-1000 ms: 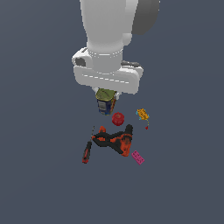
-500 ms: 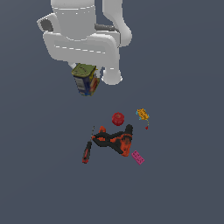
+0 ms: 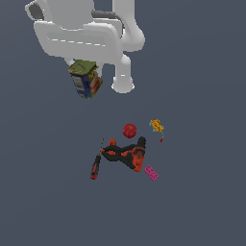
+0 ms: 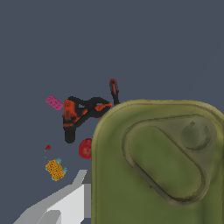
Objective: Pick up a designated object from a clutter of objects.
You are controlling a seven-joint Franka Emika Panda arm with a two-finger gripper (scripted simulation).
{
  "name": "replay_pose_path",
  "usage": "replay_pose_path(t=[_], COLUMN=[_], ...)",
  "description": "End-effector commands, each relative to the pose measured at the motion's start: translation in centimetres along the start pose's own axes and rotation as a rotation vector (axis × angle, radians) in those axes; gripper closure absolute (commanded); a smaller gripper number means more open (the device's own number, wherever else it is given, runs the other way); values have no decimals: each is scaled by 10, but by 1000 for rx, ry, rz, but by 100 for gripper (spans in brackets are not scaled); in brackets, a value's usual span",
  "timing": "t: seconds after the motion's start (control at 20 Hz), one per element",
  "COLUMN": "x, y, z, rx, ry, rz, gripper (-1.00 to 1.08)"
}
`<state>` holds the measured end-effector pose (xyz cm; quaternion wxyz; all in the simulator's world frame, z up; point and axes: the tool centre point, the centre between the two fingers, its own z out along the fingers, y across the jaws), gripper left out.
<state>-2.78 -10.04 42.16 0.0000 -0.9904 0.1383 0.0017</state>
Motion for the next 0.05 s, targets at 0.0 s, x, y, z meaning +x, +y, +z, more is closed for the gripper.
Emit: replay_pose_path(t=[0.0], x=[1], y=[-1], z=[-1], rx=[0], ry=[3], rz=[-1], gripper=[108])
